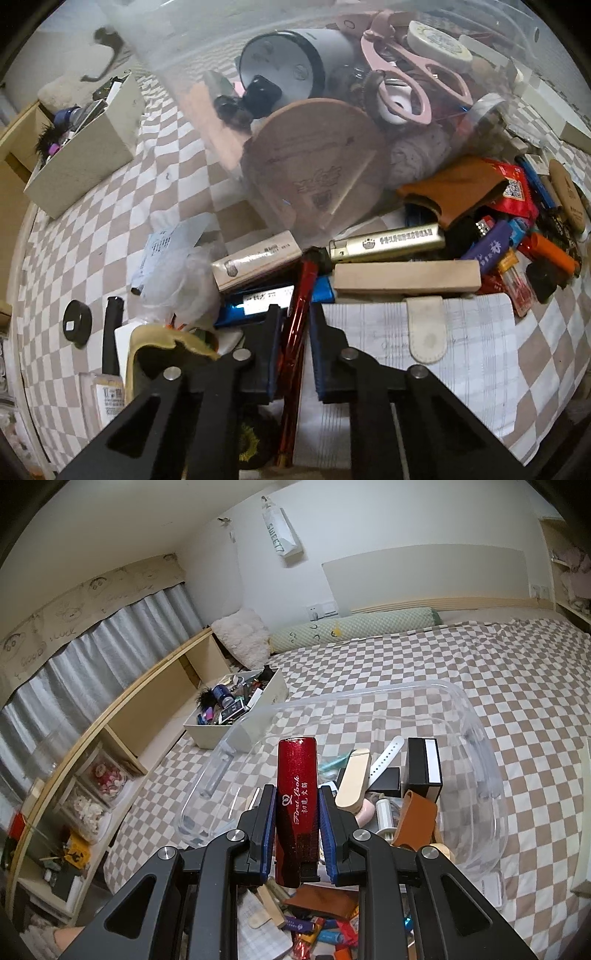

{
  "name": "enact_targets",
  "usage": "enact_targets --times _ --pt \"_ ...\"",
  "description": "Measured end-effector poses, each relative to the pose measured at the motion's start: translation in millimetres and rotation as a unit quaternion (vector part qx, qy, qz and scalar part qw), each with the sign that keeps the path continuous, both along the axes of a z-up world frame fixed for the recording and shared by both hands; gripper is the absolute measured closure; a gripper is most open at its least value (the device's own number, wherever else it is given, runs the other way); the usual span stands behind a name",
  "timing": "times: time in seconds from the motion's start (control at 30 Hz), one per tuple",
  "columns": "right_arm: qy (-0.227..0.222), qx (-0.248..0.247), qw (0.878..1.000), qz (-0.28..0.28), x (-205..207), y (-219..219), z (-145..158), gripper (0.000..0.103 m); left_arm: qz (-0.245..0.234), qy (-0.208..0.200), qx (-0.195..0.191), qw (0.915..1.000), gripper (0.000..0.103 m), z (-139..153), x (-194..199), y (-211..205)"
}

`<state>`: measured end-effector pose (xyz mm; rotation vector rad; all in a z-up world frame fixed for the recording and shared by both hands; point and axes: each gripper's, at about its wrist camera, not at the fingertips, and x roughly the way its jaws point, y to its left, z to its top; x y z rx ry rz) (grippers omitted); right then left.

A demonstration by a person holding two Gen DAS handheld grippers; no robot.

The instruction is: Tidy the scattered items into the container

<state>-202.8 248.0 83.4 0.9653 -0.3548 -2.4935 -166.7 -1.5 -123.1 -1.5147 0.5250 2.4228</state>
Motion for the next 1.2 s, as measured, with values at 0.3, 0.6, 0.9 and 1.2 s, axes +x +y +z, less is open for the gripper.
enact_targets --times 0.3,0.6,0.9,1.2 --pt "0.001 -0.011 1.0 -0.004 2.9 2.7 4.2 0.08 0.009 -0.004 0.019 0.9998 0.091 7.5 25.1 1.6" --pt "0.008 -0.014 1.0 0.002 11.3 -3.6 10.1 0.08 0.035 0.001 0.045 0.9984 0.091 23.4 44.5 0.2" --pt "0.013 -0.02 1.0 0.001 18.5 -3.3 15.2 0.08 0.019 0.045 0.08 0.9956 0.091 79.4 67.8 2.9" --pt "0.014 -0.018 1.0 0.0 17.0 -7.8 15.2 0.08 0.044 0.108 0.137 0.9837 0.092 150.8 60.2 -22.8"
